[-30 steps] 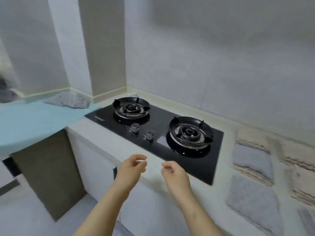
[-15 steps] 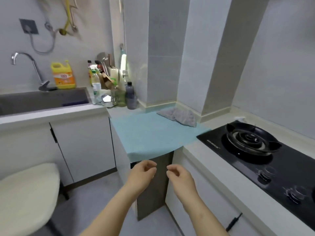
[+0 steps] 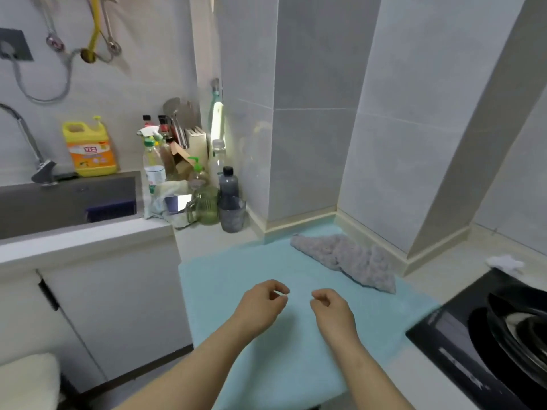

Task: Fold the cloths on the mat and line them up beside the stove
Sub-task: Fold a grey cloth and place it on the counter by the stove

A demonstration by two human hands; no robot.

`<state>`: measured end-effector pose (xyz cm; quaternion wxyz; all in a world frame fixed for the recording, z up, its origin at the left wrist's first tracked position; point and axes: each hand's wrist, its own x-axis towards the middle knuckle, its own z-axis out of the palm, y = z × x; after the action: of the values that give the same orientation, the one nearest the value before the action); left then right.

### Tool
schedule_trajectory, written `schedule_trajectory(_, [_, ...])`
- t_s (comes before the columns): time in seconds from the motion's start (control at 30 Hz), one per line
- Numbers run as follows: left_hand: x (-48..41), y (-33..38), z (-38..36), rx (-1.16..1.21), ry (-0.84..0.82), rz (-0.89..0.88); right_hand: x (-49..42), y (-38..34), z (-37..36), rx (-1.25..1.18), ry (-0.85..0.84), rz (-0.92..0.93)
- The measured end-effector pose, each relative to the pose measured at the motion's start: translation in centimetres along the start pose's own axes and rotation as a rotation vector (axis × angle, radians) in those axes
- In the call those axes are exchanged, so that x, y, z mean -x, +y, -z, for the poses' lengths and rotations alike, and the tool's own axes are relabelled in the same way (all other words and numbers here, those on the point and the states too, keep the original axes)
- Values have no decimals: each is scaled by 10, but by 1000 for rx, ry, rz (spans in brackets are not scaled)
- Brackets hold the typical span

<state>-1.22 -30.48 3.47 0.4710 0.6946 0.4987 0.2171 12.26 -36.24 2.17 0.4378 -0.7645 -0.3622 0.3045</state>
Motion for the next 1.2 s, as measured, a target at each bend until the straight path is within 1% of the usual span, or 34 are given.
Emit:
schedule_trajectory(0.13, [-71, 10, -1, -9, -48, -11, -66, -10, -1, 49, 91, -48])
schedule_trajectory(0.17, [-86, 10, -3, -9, -60, -17, -79, -10, -2, 107, 131, -40])
schedule_trajectory(0.23, [-116, 8, -5, -17, -94, -32, -102, -8, -7, 323, 205, -22])
schedule_trajectory(0.3, [-141, 5, -8, -23, -131, -49, -120, -7, -12, 502, 232, -2])
schedule_trajectory(0.4, [-178, 0, -10, -53, -205, -82, -150, -11, -19, 571, 293, 6])
schedule_trajectory(0.47, [-203, -2, -11, -93, -255, -148, -171, -11, -22, 563, 323, -33])
schedule_trajectory(0.6, [-242, -12, -2, -140, -374, -248, -196, -7, -36, 592, 369, -216])
schedule_trajectory(0.63, [-254, -17, 3, -136, -409, -279, -196, -5, -43, 541, 418, -231])
schedule_trajectory(0.7, [-271, -26, 13, -107, -462, -334, -192, -7, -61, 424, 538, -217])
schedule_trajectory(0.73, [-277, -31, 17, -108, -490, -359, -187, -8, -71, 405, 581, -226])
schedule_trajectory(0.77, [-283, -36, 19, -105, -513, -406, -181, -9, -80, 400, 588, -251])
schedule_trajectory(0.87, [-293, -46, 25, -210, -607, -579, -158, -6, -113, 346, 667, -285])
schedule_trajectory(0.97, [-294, -55, 23, -183, -728, -673, -136, -9, -140, 307, 793, -250])
schedule_trajectory(1.0, [-293, -56, 24, -222, -753, -706, -131, -9, -147, 293, 825, -242])
schedule_trajectory(1.07, [-289, -65, 26, -291, -738, -793, -124, -8, -160, 293, 860, -228])
schedule_trajectory(1.2, [-277, -80, 48, -328, -539, -926, -108, -7, -176, 416, 879, -211])
